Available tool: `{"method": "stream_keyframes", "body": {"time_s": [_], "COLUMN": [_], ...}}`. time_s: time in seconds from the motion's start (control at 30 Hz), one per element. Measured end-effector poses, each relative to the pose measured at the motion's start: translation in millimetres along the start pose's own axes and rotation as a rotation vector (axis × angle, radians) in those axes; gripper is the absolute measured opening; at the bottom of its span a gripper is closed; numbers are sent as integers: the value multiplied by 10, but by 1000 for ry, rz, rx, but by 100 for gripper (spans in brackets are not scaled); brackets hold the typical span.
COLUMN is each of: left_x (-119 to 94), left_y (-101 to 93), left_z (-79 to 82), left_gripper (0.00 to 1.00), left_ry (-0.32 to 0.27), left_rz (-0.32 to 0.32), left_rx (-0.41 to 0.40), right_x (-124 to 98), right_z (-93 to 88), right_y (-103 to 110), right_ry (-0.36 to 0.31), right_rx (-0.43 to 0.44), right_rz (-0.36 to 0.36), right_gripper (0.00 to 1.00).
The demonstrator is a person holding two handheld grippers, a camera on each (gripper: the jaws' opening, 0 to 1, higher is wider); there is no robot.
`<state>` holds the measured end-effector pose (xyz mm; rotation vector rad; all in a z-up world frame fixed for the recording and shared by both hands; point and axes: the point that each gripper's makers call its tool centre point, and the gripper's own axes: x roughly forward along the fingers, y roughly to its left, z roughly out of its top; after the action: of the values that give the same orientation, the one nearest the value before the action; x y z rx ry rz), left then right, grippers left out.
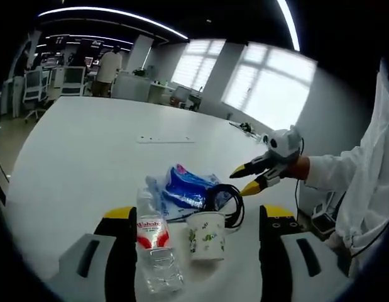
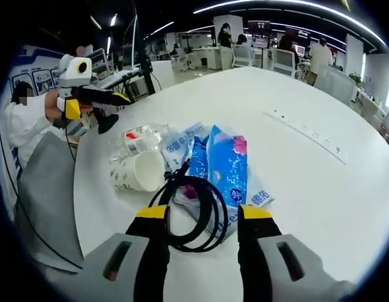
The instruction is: Arrange the tabletop items into an orderly group along one side of the table until the central work area is clear of visible clutter.
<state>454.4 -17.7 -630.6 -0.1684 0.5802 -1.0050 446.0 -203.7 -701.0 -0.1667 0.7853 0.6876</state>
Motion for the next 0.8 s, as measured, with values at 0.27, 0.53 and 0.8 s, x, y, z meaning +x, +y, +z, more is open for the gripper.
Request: {"method": "stream_keyframes", "body": {"time_s": [0.27,0.53,0.8], "left_x": [28,60,76], "left_y": [22,48,73], "left_z": [-17,-20,-45], "left_gripper": [81,80,80], "left_ry": [-6,-10,-7], "left_rz": [-2,-3,-2], "left_rx": [-8,-12,-18], "right_x": [79,130,164], "right_z": [-75,-108,-143], "right_y": [-37,-73,-74], "right_ry": [25,41,56], "right_rx": [11,27,38], "right_rz": [11,17,25], "right_gripper": [40,39,35]}}
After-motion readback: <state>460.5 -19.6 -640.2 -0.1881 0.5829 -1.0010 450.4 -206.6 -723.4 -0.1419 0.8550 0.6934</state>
